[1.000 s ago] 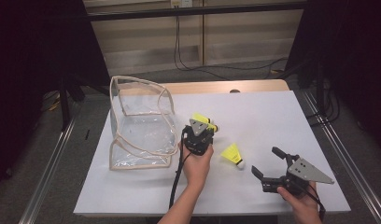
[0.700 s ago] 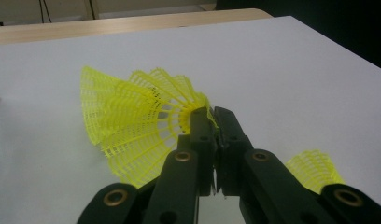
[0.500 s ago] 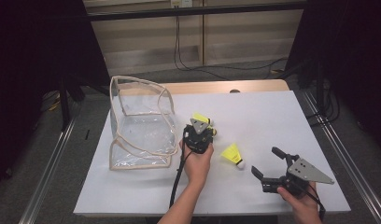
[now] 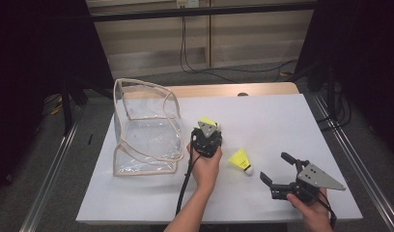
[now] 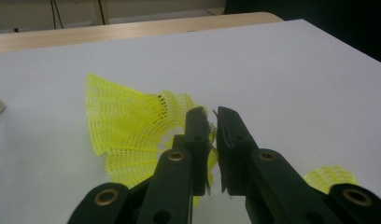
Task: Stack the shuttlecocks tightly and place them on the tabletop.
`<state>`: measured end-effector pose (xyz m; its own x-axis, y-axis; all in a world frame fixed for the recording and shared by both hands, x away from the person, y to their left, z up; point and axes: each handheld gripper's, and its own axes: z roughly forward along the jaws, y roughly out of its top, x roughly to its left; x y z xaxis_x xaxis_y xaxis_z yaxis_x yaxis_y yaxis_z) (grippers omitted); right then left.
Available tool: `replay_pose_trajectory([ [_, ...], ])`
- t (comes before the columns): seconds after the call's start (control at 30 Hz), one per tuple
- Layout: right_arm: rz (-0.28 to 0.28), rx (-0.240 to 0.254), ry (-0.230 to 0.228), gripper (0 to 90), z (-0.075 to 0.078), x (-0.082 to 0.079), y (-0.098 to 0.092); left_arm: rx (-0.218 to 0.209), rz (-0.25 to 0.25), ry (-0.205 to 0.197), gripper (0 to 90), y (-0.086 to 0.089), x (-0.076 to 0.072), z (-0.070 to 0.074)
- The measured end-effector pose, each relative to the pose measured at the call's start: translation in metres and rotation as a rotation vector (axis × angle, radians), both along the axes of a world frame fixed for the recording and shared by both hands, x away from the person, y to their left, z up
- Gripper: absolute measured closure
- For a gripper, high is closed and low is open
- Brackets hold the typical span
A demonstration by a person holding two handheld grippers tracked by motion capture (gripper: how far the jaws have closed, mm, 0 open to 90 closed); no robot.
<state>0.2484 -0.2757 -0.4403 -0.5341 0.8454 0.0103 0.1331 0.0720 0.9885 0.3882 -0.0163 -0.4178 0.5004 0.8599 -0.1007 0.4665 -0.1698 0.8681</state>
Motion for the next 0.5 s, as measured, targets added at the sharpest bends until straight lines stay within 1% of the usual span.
replay_pose_trajectory([
  [0.13, 0.002, -0.003, 0.001, 2.6, 0.0, 0.0, 0.0, 0.008, 0.003, -0.003, 83.1, -0.003, 0.003, 0.001],
  [0.27, 0.004, -0.003, -0.002, 2.6, 0.0, 0.0, 0.0, 0.028, -0.004, -0.01, 82.7, -0.007, 0.006, 0.001],
  [0.3, 0.003, -0.003, -0.001, 2.6, 0.0, 0.0, 0.0, 0.032, -0.002, -0.006, 82.4, -0.009, 0.007, 0.0],
  [0.37, 0.002, 0.0, -0.001, 2.6, 0.0, 0.0, 0.0, 0.037, -0.002, -0.003, 81.7, -0.011, 0.009, -0.002],
  [0.4, 0.002, -0.002, -0.001, 2.6, 0.0, 0.0, 0.0, 0.048, -0.005, 0.001, 81.7, -0.011, 0.011, -0.004],
  [0.43, 0.004, -0.001, -0.002, 2.6, 0.0, 0.0, 0.0, 0.046, -0.001, 0.005, 81.7, -0.012, 0.011, -0.005],
  [0.47, 0.003, -0.001, -0.001, 2.6, 0.0, 0.0, 0.0, 0.06, -0.005, 0.004, 81.9, -0.012, 0.012, -0.006],
  [0.5, 0.003, -0.001, -0.001, 2.6, 0.0, -0.001, 0.0, 0.063, -0.003, -0.007, 83.1, -0.013, 0.013, -0.007],
])
